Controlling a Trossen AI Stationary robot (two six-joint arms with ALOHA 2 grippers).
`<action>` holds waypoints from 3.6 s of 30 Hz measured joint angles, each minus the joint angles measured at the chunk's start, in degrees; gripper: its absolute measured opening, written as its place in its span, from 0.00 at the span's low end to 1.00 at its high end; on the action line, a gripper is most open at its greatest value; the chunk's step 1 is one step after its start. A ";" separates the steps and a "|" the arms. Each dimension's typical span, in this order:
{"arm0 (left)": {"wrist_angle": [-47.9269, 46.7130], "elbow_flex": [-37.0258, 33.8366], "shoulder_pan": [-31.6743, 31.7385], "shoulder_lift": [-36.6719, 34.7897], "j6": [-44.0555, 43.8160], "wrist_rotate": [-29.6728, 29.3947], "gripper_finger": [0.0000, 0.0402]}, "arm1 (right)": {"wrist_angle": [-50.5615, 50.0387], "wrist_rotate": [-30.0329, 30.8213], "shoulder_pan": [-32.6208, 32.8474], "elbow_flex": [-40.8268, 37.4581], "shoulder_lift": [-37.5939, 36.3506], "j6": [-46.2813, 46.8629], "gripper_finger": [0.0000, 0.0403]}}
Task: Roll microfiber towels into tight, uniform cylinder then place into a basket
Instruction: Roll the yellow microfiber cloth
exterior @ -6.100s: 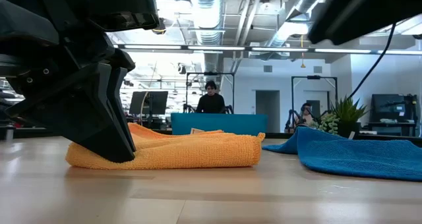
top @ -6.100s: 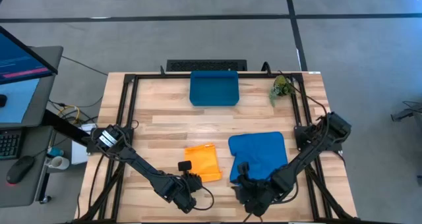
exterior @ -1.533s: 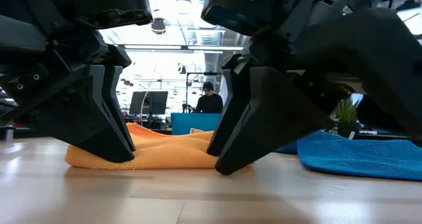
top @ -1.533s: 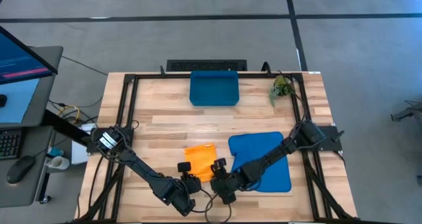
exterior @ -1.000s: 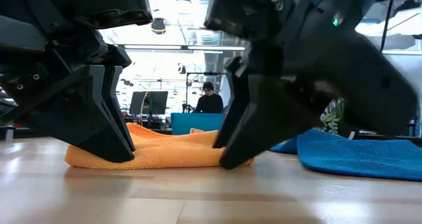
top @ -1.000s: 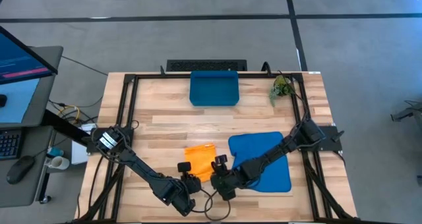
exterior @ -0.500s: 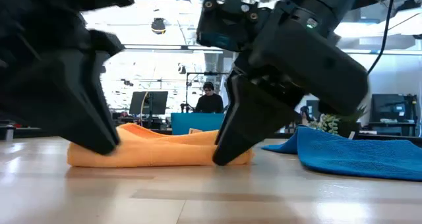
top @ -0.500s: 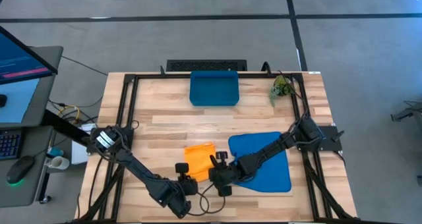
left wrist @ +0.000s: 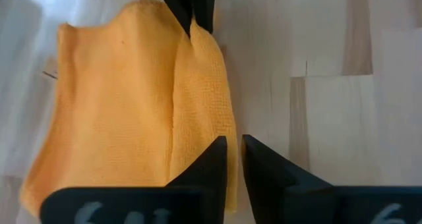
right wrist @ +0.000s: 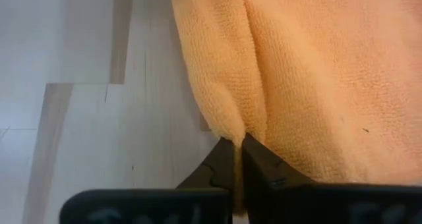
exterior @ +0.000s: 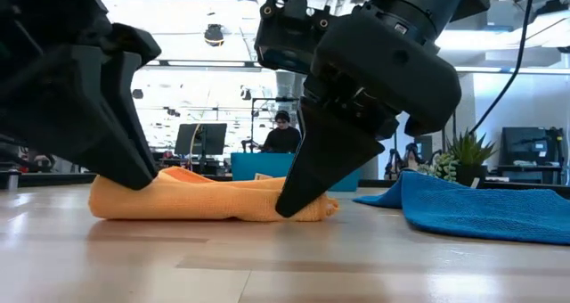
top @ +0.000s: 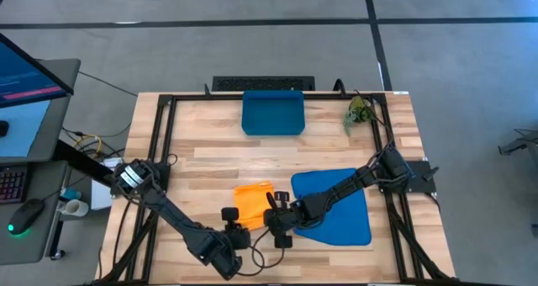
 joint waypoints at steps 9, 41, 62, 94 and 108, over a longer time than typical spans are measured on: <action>0.00 0.07 1.65 -0.09 -0.19 7.82 0.37 | -0.05 -1.36 -0.48 -0.02 -0.02 0.06 0.04; 2.15 -5.97 3.49 -0.44 5.92 5.26 0.04 | 0.92 -11.85 -0.59 0.02 -0.11 0.06 0.06; 5.39 0.74 3.66 -4.89 -7.26 29.42 0.08 | 8.20 -40.28 -5.60 -0.37 0.70 14.15 0.04; -1.34 5.84 -2.09 -3.00 5.19 12.07 0.26 | 7.42 -40.72 -9.05 -0.31 0.76 21.48 0.04; 1.07 4.92 0.10 -1.09 7.67 10.95 0.26 | 7.45 -40.48 -9.08 -0.26 0.72 20.97 0.04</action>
